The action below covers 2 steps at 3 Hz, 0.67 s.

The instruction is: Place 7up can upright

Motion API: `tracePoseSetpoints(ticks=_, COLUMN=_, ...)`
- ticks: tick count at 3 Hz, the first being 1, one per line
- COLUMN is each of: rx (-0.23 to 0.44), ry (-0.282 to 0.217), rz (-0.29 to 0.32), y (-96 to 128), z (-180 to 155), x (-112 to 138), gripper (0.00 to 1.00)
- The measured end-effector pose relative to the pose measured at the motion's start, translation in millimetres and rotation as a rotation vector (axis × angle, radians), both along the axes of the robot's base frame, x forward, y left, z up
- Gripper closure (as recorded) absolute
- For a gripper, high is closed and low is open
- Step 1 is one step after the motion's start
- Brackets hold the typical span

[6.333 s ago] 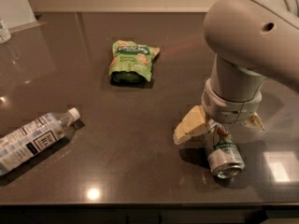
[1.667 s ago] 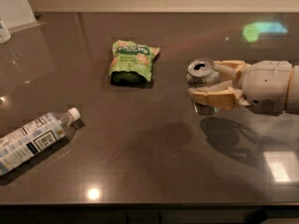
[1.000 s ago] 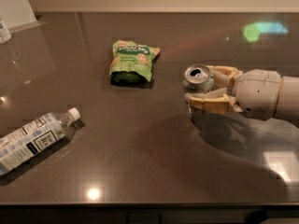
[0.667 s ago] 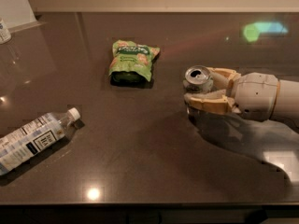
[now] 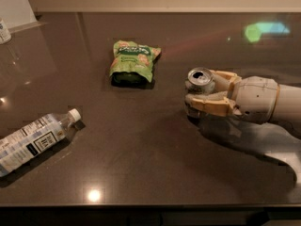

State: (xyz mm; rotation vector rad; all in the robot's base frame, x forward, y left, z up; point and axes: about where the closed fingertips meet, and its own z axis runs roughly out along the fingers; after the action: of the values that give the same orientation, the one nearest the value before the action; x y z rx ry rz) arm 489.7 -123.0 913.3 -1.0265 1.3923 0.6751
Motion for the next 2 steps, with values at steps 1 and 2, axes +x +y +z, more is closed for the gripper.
tracePoseSetpoints(ticks=1, rx=0.023, ry=0.030, rz=-0.016, y=-2.9, z=-2.4, x=3.2, gripper=1.00)
tracePoseSetpoints(ticks=2, rx=0.047, ry=0.072, rz=-0.036, y=-5.6, z=-5.0, x=6.6, gripper=1.00)
